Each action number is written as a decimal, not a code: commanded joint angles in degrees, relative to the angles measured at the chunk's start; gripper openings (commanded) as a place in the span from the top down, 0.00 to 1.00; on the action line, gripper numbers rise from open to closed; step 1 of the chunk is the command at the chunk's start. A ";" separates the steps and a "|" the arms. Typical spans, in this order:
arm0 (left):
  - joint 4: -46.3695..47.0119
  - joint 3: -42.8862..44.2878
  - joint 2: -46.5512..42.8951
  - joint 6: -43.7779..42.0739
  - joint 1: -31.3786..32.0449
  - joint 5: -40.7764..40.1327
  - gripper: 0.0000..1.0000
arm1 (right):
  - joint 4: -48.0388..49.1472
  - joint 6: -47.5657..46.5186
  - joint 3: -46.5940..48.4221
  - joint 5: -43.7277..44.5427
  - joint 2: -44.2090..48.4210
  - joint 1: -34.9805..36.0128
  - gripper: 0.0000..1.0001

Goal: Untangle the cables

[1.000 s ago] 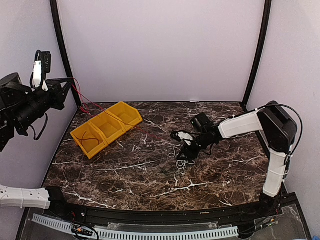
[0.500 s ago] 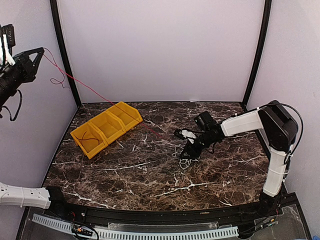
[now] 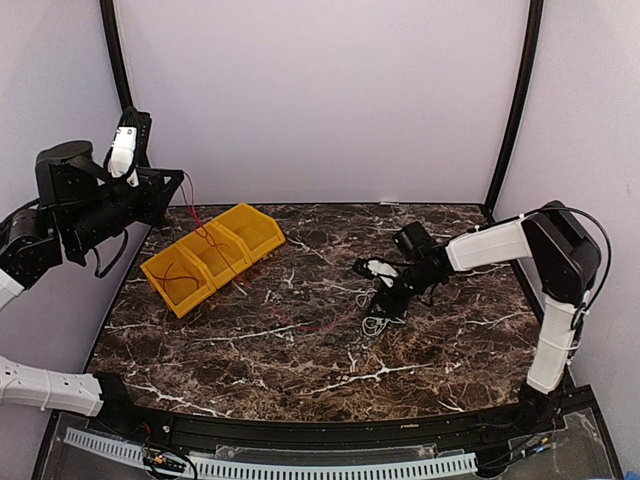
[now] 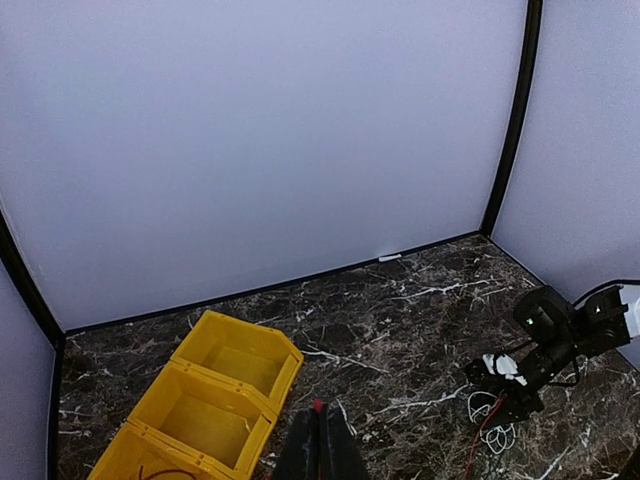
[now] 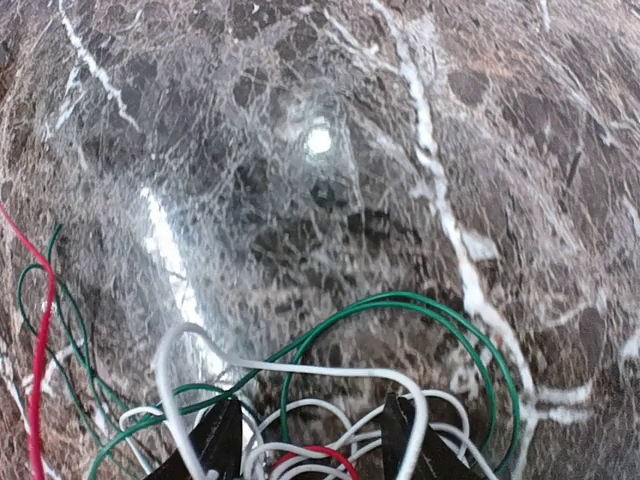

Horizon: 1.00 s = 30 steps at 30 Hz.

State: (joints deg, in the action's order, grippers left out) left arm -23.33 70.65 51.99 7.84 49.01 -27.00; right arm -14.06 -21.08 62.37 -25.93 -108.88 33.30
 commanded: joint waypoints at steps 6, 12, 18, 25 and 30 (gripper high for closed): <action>7.74 -13.14 -0.28 8.96 -0.24 14.42 1.00 | -15.29 -7.05 4.11 1.29 13.43 -1.22 0.44; 14.37 -20.72 0.00 11.07 -0.24 16.43 1.00 | -18.41 -9.52 6.33 0.71 14.47 0.14 0.42; 14.44 -21.64 -0.50 10.89 -0.26 15.70 1.00 | -13.79 -9.54 6.60 2.72 10.23 4.72 0.42; 11.00 -19.49 -1.98 9.88 -0.25 13.94 1.00 | -12.61 -10.16 12.28 4.44 1.28 7.52 0.43; 4.97 -13.97 -3.17 7.00 -0.24 9.83 1.00 | -12.03 -10.76 10.07 5.52 -0.54 7.66 0.44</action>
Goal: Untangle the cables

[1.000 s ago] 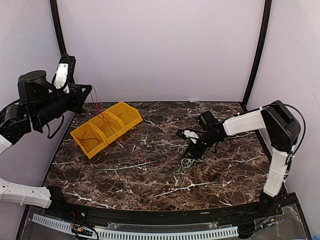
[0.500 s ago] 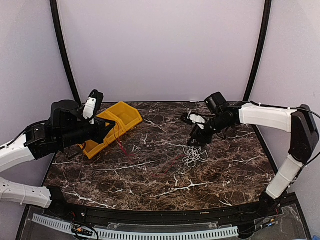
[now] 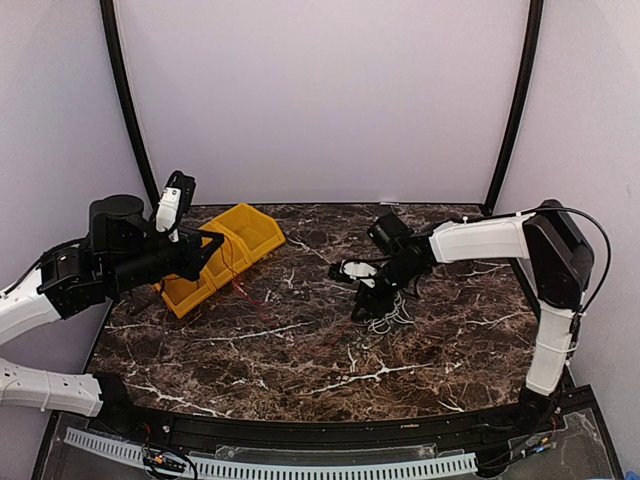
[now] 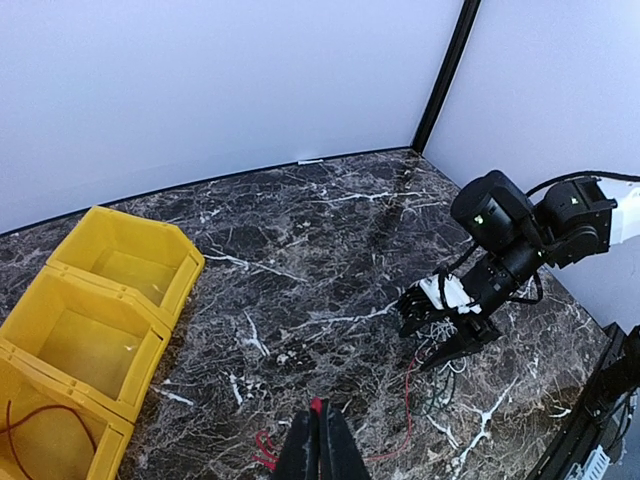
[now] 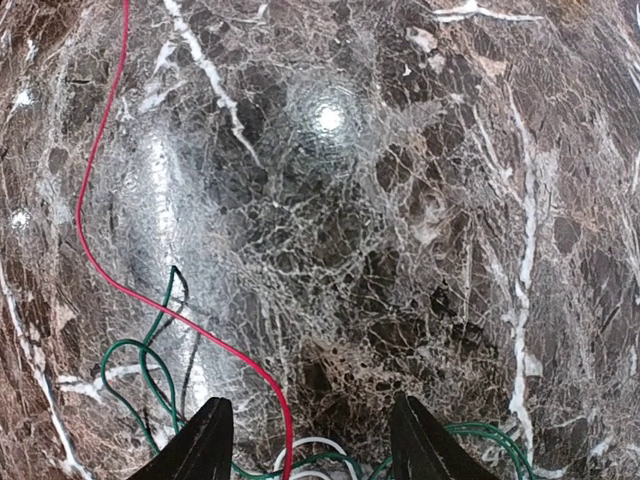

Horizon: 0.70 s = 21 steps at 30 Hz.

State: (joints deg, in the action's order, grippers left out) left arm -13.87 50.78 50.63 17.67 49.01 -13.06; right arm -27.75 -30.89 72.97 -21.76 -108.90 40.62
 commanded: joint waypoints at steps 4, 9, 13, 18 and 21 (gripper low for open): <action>-11.99 17.96 -1.06 -9.39 -0.24 -12.35 1.00 | 3.39 -0.70 -4.41 3.02 -0.69 0.13 0.50; -16.99 37.01 2.97 -21.87 -0.28 -27.53 1.00 | 3.40 0.35 -6.22 4.09 -1.37 -0.49 0.60; -12.47 48.40 6.05 -30.94 -0.28 -37.45 1.00 | 3.32 0.53 -8.01 4.69 -0.60 -2.01 0.61; 0.79 56.22 5.80 -41.52 -0.24 -43.17 1.00 | 3.36 -0.41 -11.47 5.16 1.24 -5.90 0.63; 8.84 58.06 4.81 -45.92 -0.24 -44.10 1.00 | 4.01 -1.14 -13.88 5.43 2.85 -8.25 0.63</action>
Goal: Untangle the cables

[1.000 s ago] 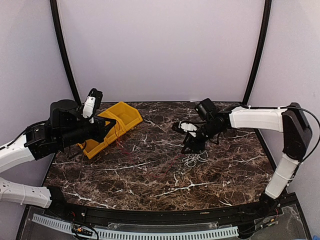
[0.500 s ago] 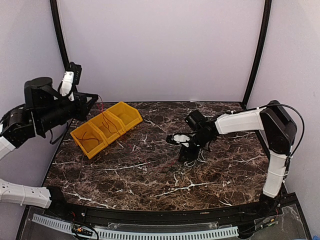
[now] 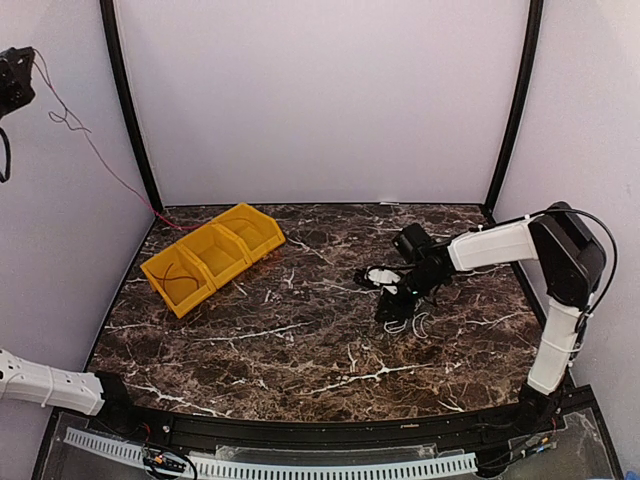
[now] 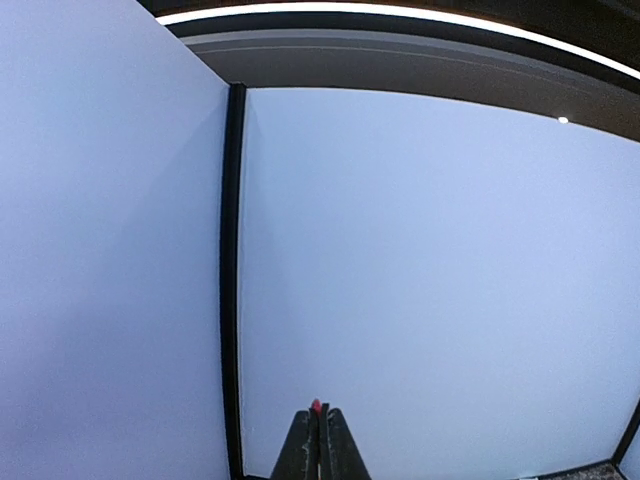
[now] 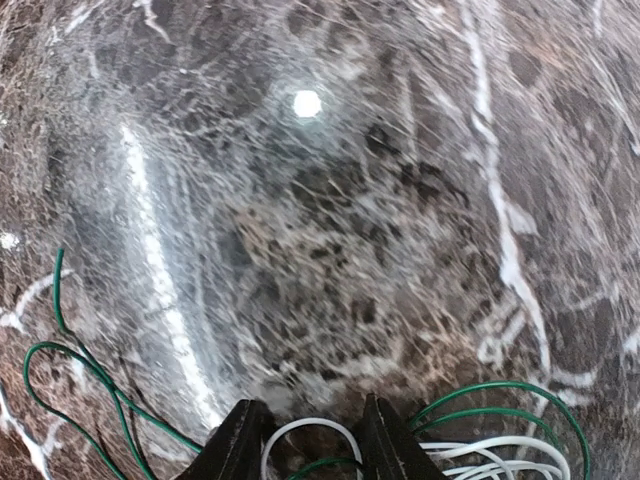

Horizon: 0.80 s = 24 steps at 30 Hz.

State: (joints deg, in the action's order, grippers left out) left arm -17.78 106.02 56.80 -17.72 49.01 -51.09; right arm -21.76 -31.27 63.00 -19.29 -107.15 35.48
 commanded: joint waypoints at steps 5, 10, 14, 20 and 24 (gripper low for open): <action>7.50 -1.20 -0.93 -4.17 -0.29 -2.68 1.00 | -0.91 -0.60 -5.66 1.55 3.15 -4.22 0.63; -4.14 -6.83 0.03 7.28 -0.26 4.80 1.00 | -2.97 0.24 -4.00 -1.60 6.58 -4.24 0.60; -5.69 -11.48 -0.37 11.44 -0.25 7.49 1.00 | -6.49 0.55 -1.68 -3.54 11.00 -4.20 0.57; -5.76 -17.78 -3.41 16.18 -0.25 8.47 1.00 | -9.45 0.95 1.41 -5.53 17.73 -4.20 0.49; -6.50 -22.35 -5.12 20.47 -0.24 13.32 1.00 | -9.47 1.87 2.08 -7.05 20.99 -4.20 0.46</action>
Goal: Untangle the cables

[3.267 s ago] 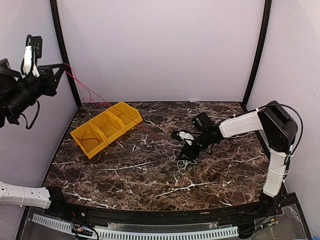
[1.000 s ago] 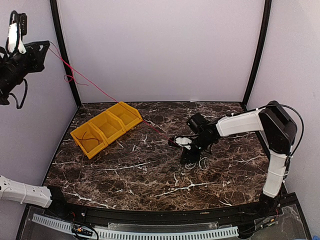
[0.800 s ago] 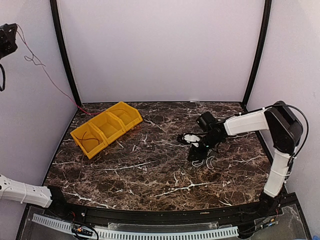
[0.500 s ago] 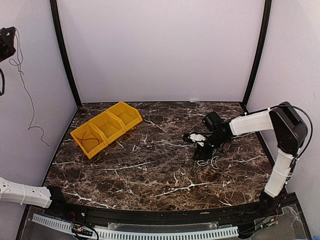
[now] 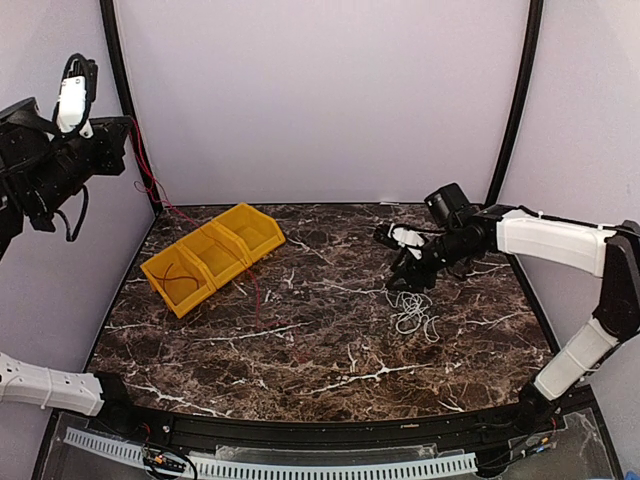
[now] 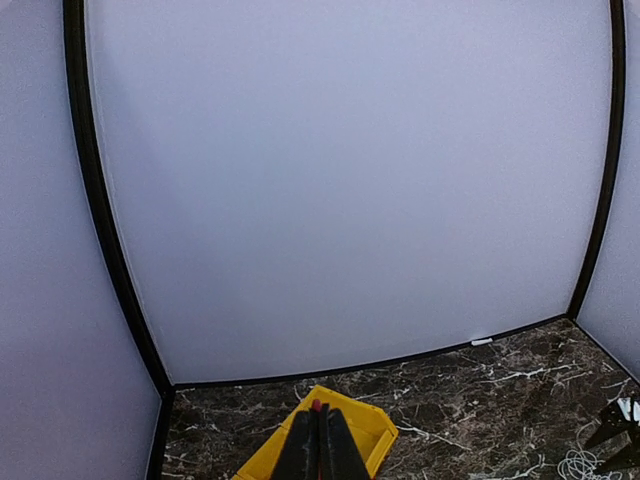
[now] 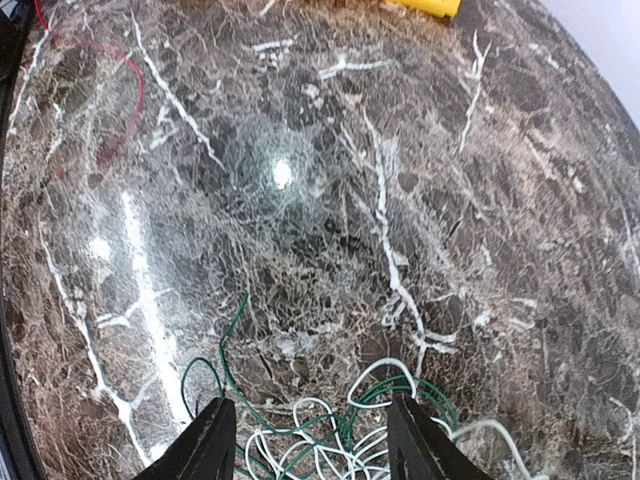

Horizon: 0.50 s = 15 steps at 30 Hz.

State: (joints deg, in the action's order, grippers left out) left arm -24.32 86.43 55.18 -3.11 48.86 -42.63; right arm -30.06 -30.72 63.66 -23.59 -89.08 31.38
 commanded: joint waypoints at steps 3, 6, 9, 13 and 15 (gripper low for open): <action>-0.26 -6.45 -3.44 7.27 -0.08 10.53 1.00 | 0.45 1.76 0.12 -4.25 4.84 -0.11 0.45; 0.38 -12.41 -2.72 9.92 -0.09 15.83 1.00 | 2.62 2.06 -2.12 -4.35 6.10 -0.09 0.45; 1.88 -17.01 -1.78 12.05 -0.11 18.25 1.00 | 3.02 2.15 -3.46 -5.48 6.95 -0.47 0.44; 4.81 -23.83 -0.20 15.01 -0.08 21.43 1.00 | 4.79 2.66 -5.48 -7.11 8.70 -1.14 0.44; 6.75 -25.86 0.61 16.52 -0.08 23.68 1.00 | 4.67 2.62 -4.91 -6.28 9.01 -1.17 0.44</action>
State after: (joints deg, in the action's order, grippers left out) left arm -22.11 64.10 55.79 9.04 48.86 -24.60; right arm -28.18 -29.06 58.89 -28.71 -82.32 30.72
